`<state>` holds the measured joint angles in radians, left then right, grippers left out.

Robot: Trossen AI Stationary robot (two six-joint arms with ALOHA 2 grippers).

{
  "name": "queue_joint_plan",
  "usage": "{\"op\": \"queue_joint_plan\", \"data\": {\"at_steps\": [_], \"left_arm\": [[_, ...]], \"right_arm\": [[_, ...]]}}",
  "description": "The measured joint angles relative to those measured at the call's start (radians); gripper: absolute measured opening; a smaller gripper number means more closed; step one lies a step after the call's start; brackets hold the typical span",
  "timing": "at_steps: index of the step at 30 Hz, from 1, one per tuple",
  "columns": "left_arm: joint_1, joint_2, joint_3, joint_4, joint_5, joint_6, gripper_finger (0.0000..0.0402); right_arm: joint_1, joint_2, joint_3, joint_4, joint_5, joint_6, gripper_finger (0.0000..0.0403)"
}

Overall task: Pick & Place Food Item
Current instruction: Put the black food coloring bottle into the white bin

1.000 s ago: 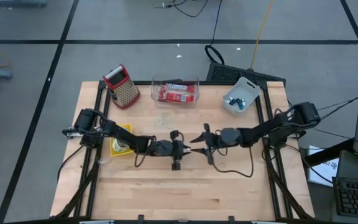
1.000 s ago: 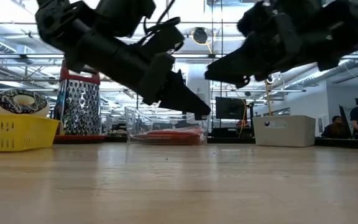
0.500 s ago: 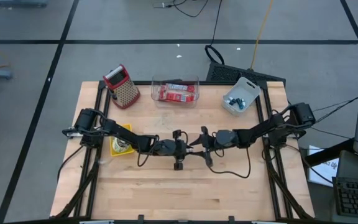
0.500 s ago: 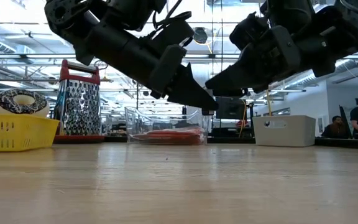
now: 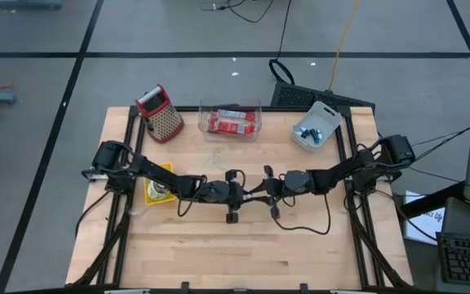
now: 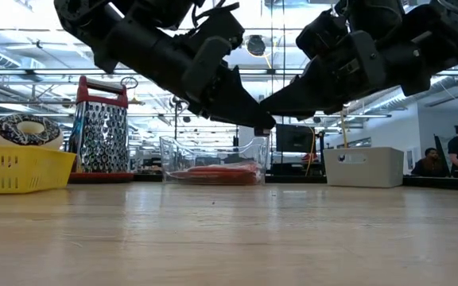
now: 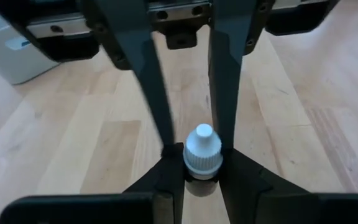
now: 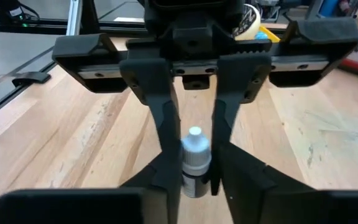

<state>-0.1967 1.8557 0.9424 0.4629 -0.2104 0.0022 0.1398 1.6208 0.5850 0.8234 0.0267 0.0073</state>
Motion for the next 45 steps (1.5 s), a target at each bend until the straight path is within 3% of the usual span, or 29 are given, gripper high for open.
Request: {"op": "queue_joint_plan", "data": {"at_steps": [8, 19, 23, 35, 42, 45], "left_arm": [[-0.001, -0.003, 0.000, -0.012, -0.001, -0.055, 0.0080], [-0.001, -0.003, 0.000, -0.004, 0.000, -0.059, 0.0091], [-0.003, -0.003, 0.002, -0.002, 0.000, -0.063, 0.0122], [-0.011, -0.013, 0.008, 0.017, 0.023, -0.093, 0.0264], [-0.011, -0.013, 0.006, -0.011, 0.033, -0.114, 0.0291], [-0.011, -0.013, 0.006, -0.006, 0.034, -0.116, 0.0289]], "right_arm": [[0.000, 0.004, -0.003, 0.042, -0.005, -0.010, 0.0037], [0.000, 0.003, -0.003, 0.045, -0.005, -0.017, 0.0032], [0.000, 0.003, -0.003, 0.049, -0.001, -0.017, 0.0030], [-0.001, 0.004, 0.000, 0.047, 0.002, -0.019, 0.0003], [0.007, -0.053, -0.001, 0.005, 0.002, -0.017, 0.0001], [0.052, -0.159, -0.001, -0.162, 0.003, -0.027, 0.0001]]}}
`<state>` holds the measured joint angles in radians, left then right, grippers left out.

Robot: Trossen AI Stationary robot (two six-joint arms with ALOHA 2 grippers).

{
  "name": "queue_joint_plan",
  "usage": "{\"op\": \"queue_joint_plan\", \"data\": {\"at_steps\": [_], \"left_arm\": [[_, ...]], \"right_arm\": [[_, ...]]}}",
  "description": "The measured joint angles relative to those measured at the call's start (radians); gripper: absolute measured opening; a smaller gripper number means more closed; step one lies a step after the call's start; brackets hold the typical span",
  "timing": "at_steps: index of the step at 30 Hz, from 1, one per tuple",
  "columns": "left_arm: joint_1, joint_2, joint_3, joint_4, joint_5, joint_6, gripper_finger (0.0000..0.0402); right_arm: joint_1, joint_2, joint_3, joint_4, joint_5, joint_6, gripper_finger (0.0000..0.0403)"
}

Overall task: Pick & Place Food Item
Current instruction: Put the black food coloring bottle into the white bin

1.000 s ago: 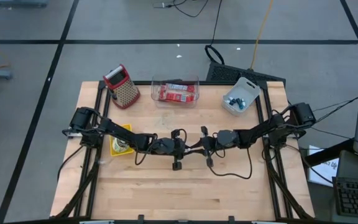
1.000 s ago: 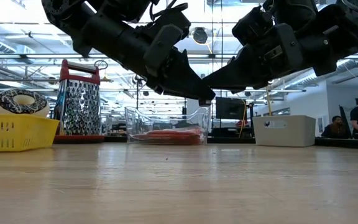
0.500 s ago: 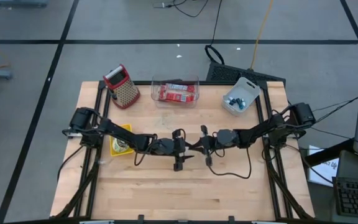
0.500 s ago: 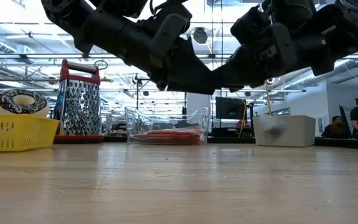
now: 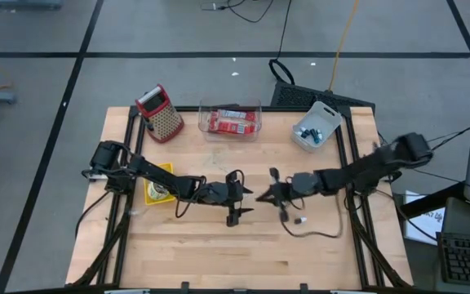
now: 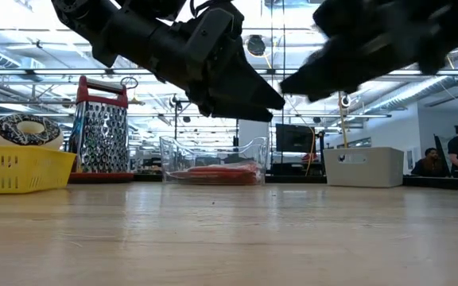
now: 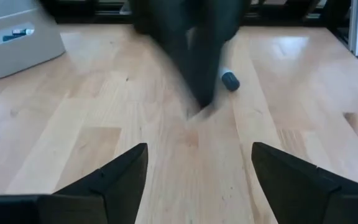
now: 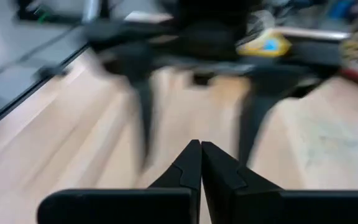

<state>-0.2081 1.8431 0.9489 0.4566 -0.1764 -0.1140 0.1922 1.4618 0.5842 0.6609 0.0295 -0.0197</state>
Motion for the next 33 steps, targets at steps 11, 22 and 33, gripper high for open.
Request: {"op": "queue_joint_plan", "data": {"at_steps": [11, 22, 33], "left_arm": [[0.011, 0.001, -0.001, -0.020, -0.004, 0.038, 0.0266], [0.034, 0.001, -0.003, -0.011, -0.008, 0.004, 0.0264], [0.036, 0.002, -0.003, -0.011, -0.008, -0.072, 0.0251]], "right_arm": [[0.410, -0.279, 0.244, -1.037, 0.386, 0.401, 0.0001], [0.523, -0.272, 0.181, -1.159, 0.257, 0.750, 0.0161], [0.523, -0.270, -0.080, -0.829, 0.253, 0.617, 0.0222]]}}
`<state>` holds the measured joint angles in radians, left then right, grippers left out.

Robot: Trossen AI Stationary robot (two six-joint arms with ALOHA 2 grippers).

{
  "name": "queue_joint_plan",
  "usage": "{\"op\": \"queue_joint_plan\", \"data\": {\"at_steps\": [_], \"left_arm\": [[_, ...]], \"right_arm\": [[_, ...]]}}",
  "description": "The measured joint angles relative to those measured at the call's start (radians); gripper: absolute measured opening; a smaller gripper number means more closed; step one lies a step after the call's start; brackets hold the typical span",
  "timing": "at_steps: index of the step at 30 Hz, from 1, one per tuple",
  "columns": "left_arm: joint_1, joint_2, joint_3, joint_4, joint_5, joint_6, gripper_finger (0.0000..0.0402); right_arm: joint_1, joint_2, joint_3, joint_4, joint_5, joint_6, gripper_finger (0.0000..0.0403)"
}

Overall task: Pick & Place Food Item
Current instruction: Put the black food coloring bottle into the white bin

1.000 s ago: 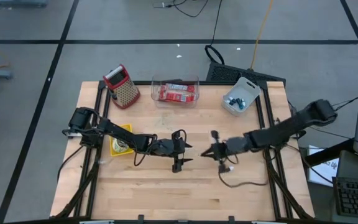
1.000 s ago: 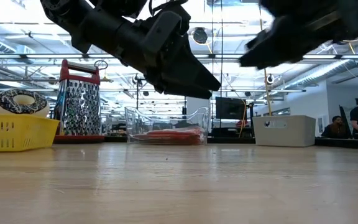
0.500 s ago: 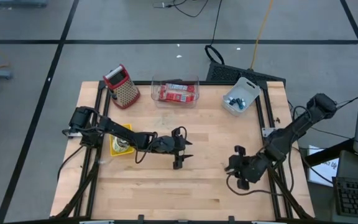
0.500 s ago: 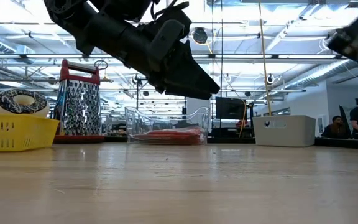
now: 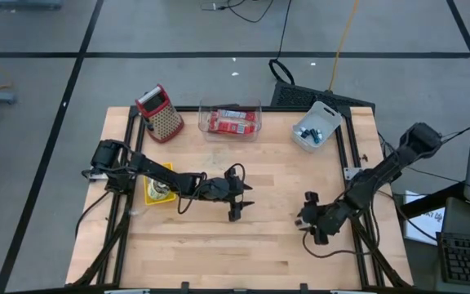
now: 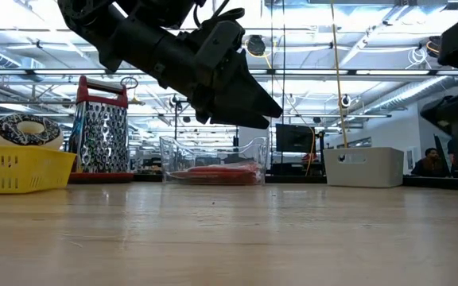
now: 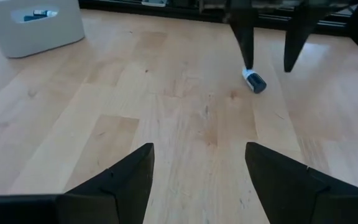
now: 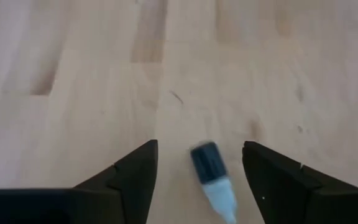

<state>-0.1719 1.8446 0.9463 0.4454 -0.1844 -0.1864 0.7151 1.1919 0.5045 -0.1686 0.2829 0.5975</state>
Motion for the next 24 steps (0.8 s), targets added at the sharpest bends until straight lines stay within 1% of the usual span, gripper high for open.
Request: {"op": "queue_joint_plan", "data": {"at_steps": [2, 4, 7, 11, 16, 19, 22, 24], "left_arm": [[0.000, 0.000, 0.000, 0.000, 0.000, 0.000, 0.0251], [0.000, 0.000, 0.000, 0.000, 0.000, 0.000, 0.0253], [0.000, 0.000, 0.000, 0.002, 0.000, 0.000, 0.0257], [0.000, 0.000, 0.000, 0.006, 0.000, 0.000, 0.0258], [0.000, 0.000, 0.000, 0.009, 0.002, -0.001, 0.0252], [0.000, -0.007, -0.001, 0.015, 0.020, -0.004, 0.0251], [0.005, -0.046, -0.002, 0.019, 0.069, -0.009, 0.0254], [0.011, -0.090, -0.002, 0.008, 0.099, -0.006, 0.0254]], "right_arm": [[0.000, 0.016, -0.037, 0.078, 0.000, -0.033, 0.0212], [0.000, 0.036, -0.063, 0.110, -0.001, -0.050, 0.0202], [0.000, 0.079, -0.079, 0.131, -0.027, -0.060, 0.0188], [0.000, 0.128, -0.077, 0.152, -0.022, -0.065, 0.0169], [0.000, 0.137, -0.077, 0.154, -0.019, -0.068, 0.0129], [0.000, 0.138, -0.077, 0.153, -0.019, -0.068, 0.0093], [0.000, 0.136, -0.078, 0.158, -0.018, -0.061, 0.0059], [-0.001, 0.127, -0.079, 0.171, -0.019, -0.061, 0.0056]]}}
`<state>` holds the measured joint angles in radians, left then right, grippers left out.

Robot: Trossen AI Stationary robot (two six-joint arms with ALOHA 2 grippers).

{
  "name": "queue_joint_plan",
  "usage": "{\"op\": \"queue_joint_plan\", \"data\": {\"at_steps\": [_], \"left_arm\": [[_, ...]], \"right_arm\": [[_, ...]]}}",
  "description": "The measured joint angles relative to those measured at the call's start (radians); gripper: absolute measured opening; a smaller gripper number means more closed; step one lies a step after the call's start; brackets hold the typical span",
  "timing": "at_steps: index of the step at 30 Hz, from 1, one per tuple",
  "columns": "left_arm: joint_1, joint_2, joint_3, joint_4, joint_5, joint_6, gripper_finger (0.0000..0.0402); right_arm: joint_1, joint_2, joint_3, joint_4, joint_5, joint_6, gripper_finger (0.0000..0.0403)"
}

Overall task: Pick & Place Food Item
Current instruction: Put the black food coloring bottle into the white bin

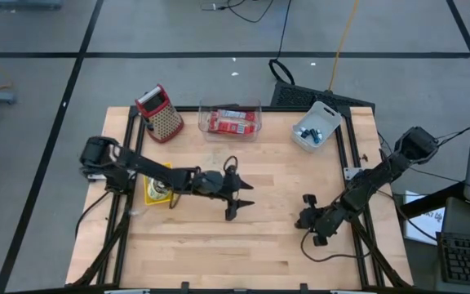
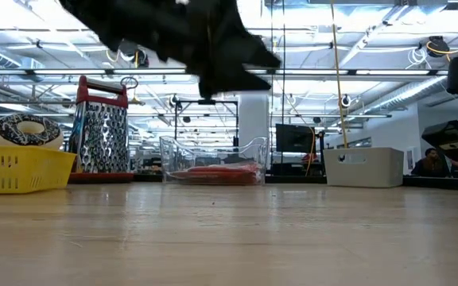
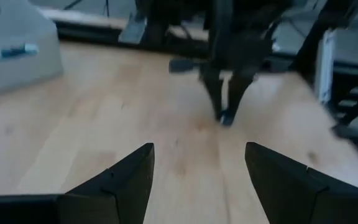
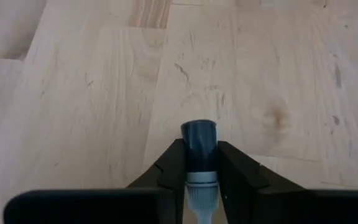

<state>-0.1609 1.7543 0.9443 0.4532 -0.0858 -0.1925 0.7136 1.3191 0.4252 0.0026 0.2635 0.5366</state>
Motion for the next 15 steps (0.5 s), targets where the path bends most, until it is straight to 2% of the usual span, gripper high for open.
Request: {"op": "queue_joint_plan", "data": {"at_steps": [6, 10, 15], "left_arm": [[0.027, -0.200, 0.000, -0.126, 0.045, 0.004, 0.0246], [0.039, -0.360, 0.000, -0.285, 0.087, 0.005, 0.0246], [0.042, -0.533, 0.001, -0.438, 0.091, 0.015, 0.0249]], "right_arm": [[-0.032, -0.067, 0.010, 0.051, 0.027, 0.000, 0.0063], [-0.067, -0.135, 0.019, 0.056, 0.071, -0.017, 0.0079], [-0.140, -0.247, 0.021, 0.106, 0.105, -0.052, 0.0067]]}}
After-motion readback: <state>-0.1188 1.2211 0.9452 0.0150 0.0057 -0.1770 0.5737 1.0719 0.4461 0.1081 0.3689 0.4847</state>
